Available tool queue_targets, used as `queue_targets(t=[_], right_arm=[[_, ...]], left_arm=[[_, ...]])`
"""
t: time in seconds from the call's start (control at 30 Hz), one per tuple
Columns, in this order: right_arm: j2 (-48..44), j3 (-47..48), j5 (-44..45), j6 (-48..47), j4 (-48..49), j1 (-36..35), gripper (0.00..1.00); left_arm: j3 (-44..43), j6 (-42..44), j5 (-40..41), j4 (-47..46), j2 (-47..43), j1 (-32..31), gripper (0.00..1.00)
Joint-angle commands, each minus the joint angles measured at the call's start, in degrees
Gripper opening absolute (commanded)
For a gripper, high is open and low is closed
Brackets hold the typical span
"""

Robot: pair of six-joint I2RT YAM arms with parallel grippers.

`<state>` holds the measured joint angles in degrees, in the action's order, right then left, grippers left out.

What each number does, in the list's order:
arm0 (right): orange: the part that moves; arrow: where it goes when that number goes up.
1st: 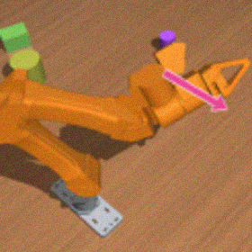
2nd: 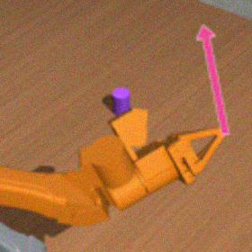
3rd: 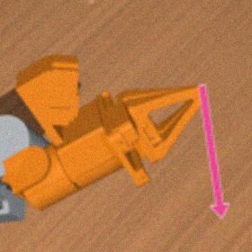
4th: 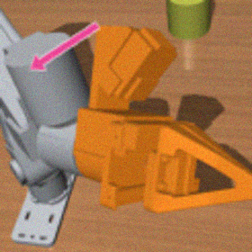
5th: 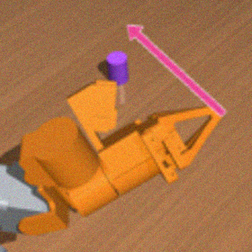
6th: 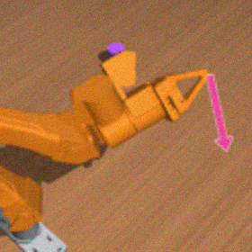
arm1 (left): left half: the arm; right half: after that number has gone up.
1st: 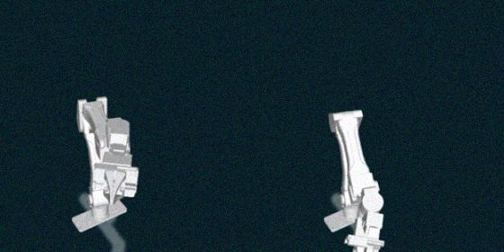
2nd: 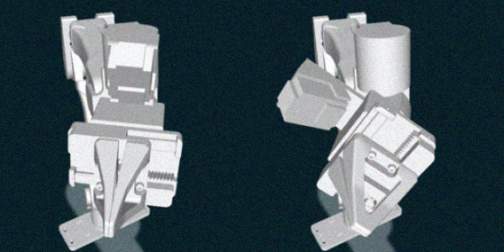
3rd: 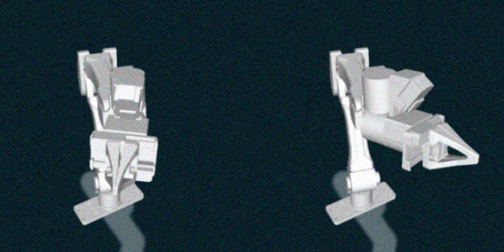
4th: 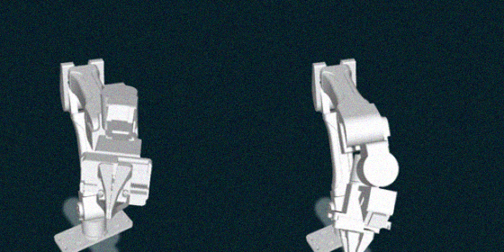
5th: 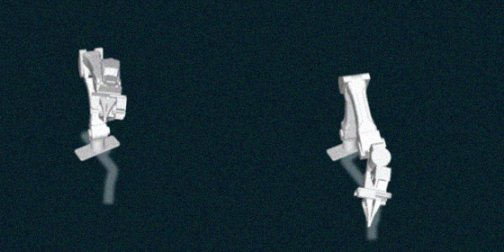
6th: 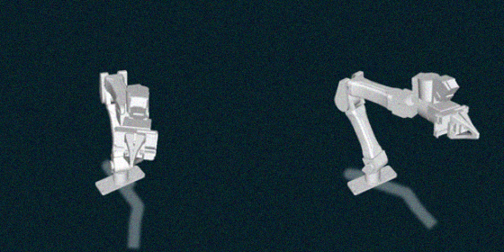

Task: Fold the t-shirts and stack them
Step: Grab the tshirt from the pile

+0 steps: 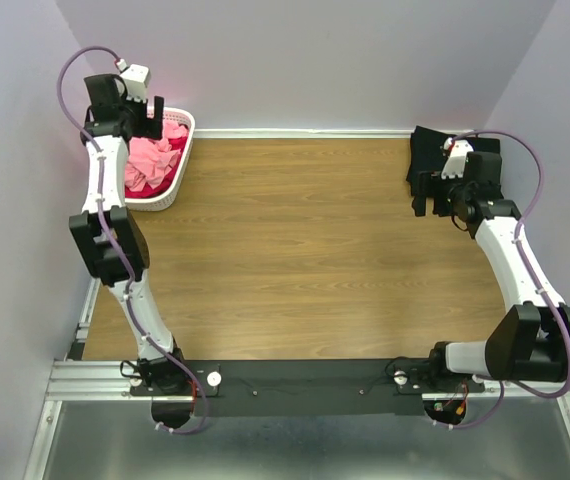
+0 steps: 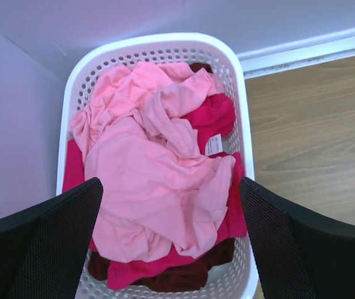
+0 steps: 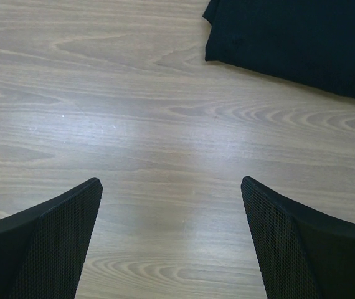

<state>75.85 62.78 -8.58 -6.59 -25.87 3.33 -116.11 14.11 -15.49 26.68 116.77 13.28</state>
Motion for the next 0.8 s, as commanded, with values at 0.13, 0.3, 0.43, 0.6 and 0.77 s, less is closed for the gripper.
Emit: queue_targets(t=[0.13, 0.3, 0.43, 0.6, 0.77], right_arm=[[1.49, 1.38, 4.1, -0.79, -1.64, 0.09, 1.0], [1.93, 1.02, 4.97, -0.79, -1.82, 0.09, 1.0], [2.72, 1.46, 5.59, -0.44, -2.17, 0.09, 1.0], [3.16, 1.55, 5.68, -0.09, -2.52, 0.09, 1.0], [3.68, 1.03, 5.24, -0.18, -2.61, 0.09, 1.0]], left_arm=[[-8.77, -0.31, 2.83, 0.4, 11.89, 0.17, 0.98], [-8.78, -0.22, 4.84, -0.75, 15.32, 0.17, 0.97], [-8.43, -0.13, 6.08, -1.19, 18.31, 0.34, 0.96], [-9.13, -0.31, 6.61, -1.28, 20.51, 0.34, 0.81], [-12.03, 0.65, 5.91, 0.04, 20.87, 0.43, 0.38]])
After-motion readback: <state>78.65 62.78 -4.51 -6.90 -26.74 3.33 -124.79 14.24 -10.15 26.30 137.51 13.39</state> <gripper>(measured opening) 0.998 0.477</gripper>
